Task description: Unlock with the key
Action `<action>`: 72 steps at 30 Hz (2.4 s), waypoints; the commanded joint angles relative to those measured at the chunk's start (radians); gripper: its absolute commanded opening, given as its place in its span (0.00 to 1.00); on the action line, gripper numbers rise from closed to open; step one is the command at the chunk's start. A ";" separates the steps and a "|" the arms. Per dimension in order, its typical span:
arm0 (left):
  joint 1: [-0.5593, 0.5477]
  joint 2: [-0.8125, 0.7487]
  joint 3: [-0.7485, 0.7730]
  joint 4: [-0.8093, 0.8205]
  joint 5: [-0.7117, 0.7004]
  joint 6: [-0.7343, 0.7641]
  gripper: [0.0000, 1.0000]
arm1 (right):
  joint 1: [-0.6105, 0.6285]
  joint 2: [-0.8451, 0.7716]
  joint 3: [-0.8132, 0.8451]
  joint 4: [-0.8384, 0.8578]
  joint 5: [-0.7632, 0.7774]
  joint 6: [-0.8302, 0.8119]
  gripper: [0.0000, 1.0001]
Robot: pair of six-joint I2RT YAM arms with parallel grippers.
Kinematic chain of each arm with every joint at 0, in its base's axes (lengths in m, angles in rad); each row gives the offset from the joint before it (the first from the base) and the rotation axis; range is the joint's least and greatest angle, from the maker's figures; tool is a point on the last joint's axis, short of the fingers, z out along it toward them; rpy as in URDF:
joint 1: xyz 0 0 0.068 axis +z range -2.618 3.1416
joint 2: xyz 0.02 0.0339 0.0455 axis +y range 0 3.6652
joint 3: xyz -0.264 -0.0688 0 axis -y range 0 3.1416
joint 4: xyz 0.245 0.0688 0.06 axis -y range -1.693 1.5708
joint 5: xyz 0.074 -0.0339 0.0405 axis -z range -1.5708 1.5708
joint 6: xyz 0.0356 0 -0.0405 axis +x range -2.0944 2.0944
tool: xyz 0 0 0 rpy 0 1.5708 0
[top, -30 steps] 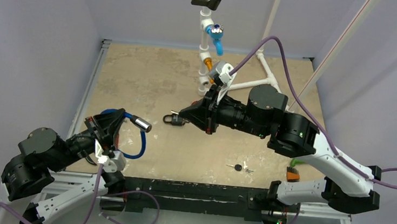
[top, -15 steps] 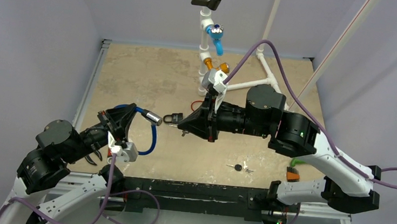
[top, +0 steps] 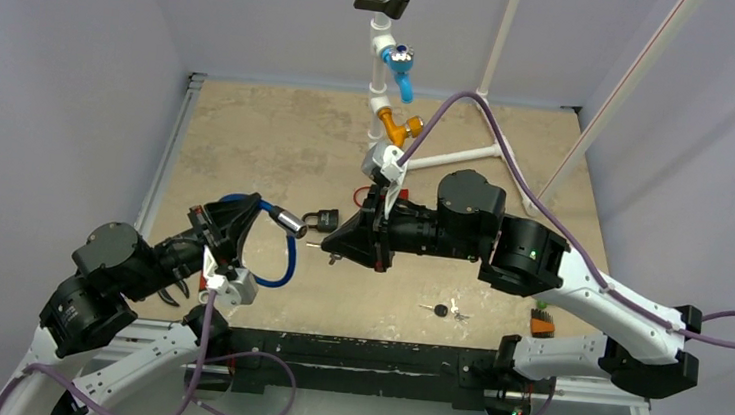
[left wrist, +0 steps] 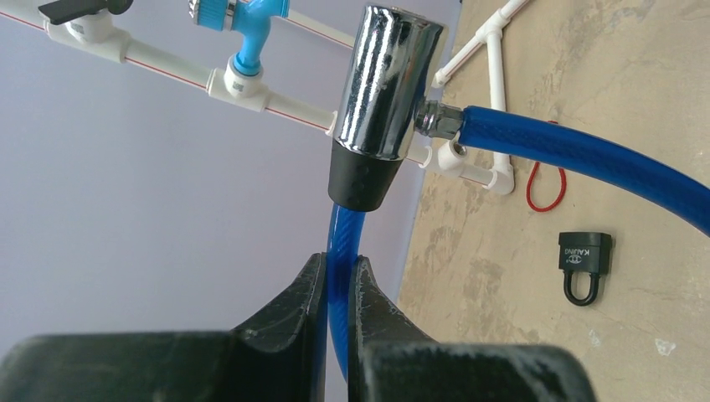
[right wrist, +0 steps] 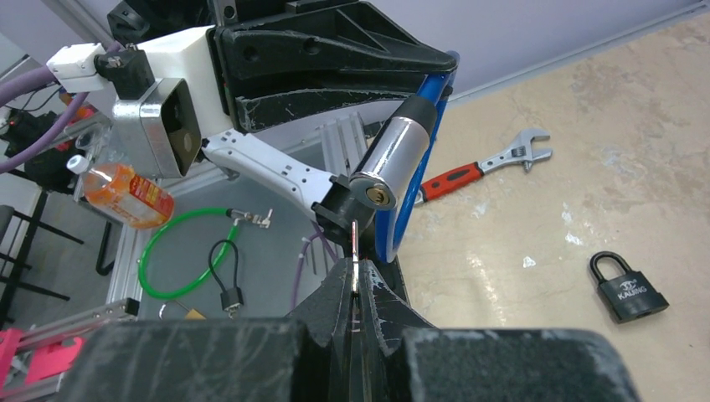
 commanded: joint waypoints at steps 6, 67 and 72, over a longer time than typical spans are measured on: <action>0.017 -0.017 0.019 0.064 0.046 0.007 0.00 | -0.005 -0.024 -0.016 0.124 -0.005 0.028 0.00; 0.046 -0.023 0.042 0.032 0.094 0.001 0.00 | -0.020 -0.043 -0.113 0.229 -0.047 0.042 0.00; 0.047 -0.024 0.044 0.033 0.096 0.001 0.00 | -0.021 -0.042 -0.116 0.229 -0.033 0.039 0.00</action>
